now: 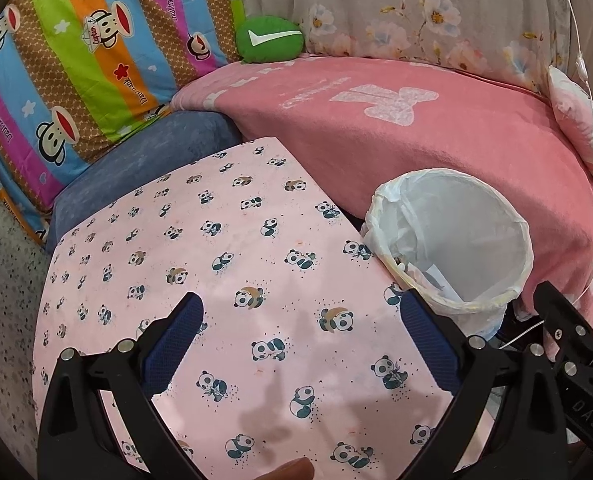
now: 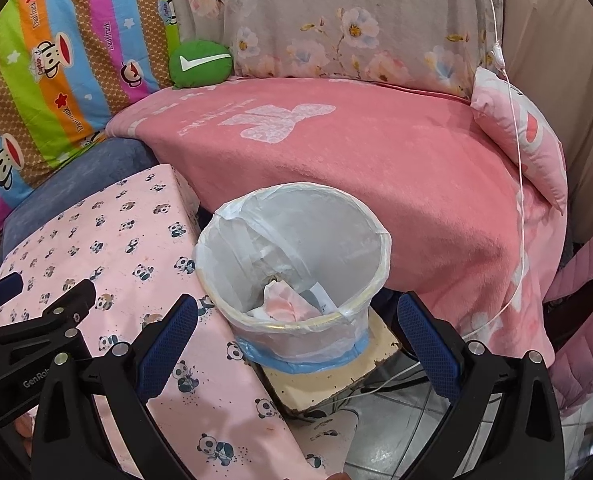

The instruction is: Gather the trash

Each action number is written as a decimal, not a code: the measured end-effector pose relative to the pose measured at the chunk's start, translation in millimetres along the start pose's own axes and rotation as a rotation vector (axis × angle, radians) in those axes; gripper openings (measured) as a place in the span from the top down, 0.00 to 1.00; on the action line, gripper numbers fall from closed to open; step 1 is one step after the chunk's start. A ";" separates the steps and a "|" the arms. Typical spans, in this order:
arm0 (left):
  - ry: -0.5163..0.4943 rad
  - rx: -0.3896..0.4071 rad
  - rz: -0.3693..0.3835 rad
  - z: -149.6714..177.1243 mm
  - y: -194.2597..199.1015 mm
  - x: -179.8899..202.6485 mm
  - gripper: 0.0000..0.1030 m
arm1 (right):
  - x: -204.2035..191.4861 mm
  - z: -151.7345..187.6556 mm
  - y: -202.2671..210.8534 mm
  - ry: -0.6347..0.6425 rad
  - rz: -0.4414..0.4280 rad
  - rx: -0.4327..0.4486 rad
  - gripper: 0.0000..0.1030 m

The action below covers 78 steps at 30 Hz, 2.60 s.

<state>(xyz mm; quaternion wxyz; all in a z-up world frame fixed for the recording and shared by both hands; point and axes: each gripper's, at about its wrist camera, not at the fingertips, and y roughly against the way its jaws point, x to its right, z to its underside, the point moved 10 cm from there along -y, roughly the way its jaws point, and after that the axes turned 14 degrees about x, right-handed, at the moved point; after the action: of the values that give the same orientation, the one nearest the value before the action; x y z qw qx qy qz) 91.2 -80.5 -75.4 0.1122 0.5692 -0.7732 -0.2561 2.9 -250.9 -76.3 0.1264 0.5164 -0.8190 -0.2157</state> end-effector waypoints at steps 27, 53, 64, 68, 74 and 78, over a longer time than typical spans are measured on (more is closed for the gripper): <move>0.004 -0.054 0.023 12.8 -10.2 19.3 0.08 | 18.5 10.9 -12.3 -0.015 0.022 -0.035 0.04; 0.013 -0.045 0.021 13.2 -8.9 22.9 0.08 | 23.7 15.6 -15.1 -0.022 0.026 -0.040 0.04; 0.012 -0.047 0.019 13.2 -8.7 22.6 0.08 | 23.8 15.9 -15.8 -0.019 0.025 -0.040 0.04; 0.010 -0.047 0.020 13.1 -8.6 22.9 0.08 | 24.8 16.4 -15.3 -0.020 0.026 -0.040 0.04; 0.009 -0.046 0.021 12.7 -8.2 23.4 0.08 | 25.7 16.8 -15.6 -0.022 0.028 -0.037 0.04; 0.006 -0.044 0.022 12.4 -7.6 23.9 0.08 | 26.4 17.4 -15.9 -0.023 0.029 -0.037 0.04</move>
<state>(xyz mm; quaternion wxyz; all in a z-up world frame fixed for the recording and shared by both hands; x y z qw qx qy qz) 83.9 -101.2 -92.7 0.1298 0.5589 -0.7731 -0.2703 -3.5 -276.8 -99.6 0.1298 0.4994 -0.8238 -0.2348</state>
